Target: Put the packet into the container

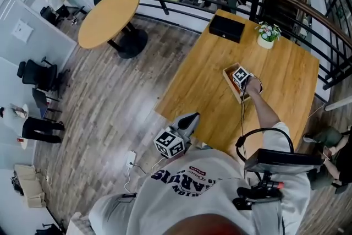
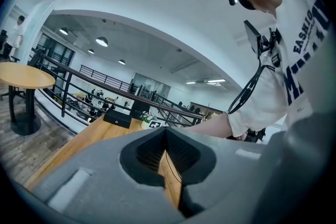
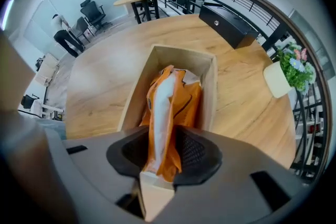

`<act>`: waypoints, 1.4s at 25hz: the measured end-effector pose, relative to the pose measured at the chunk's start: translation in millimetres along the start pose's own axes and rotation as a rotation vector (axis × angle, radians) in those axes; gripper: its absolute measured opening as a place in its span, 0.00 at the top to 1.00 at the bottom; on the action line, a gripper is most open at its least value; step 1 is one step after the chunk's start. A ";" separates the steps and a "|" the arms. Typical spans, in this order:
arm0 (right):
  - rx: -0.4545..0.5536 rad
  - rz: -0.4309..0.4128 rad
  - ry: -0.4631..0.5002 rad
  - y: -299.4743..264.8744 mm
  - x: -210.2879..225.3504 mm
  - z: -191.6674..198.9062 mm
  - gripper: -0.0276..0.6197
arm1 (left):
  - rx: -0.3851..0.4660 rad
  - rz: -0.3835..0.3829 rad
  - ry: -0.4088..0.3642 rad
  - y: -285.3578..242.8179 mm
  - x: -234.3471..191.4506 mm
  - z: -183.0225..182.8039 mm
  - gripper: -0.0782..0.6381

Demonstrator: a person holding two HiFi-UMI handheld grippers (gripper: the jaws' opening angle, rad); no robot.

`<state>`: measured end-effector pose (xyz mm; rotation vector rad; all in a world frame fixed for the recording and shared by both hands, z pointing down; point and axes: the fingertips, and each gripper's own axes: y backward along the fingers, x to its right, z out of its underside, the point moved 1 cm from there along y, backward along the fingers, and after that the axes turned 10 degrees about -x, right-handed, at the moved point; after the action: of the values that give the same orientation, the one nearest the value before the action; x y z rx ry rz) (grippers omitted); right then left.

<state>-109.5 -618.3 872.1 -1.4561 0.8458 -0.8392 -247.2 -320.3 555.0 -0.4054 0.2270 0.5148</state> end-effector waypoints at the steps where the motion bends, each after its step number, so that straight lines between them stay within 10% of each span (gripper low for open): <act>1: -0.005 -0.008 -0.005 -4.6 -0.2 1.6 0.76 | -0.003 -0.004 0.002 0.1 -0.9 0.6 0.89; 21: -0.070 0.039 0.053 -13.4 -4.9 5.2 0.68 | -0.001 0.007 0.002 -4.9 -4.8 0.7 0.89; 26: -0.018 0.067 0.056 7.1 2.1 -8.7 0.49 | 0.011 0.031 -0.011 -9.0 -10.3 -1.0 0.89; 35: 0.242 0.207 -0.015 129.8 21.5 -4.7 0.47 | 0.025 0.112 -0.040 -23.2 10.7 -17.6 0.89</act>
<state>-107.3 -644.9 743.1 -1.1412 0.8367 -0.7449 -228.0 -341.7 543.3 -0.3584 0.2182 0.6294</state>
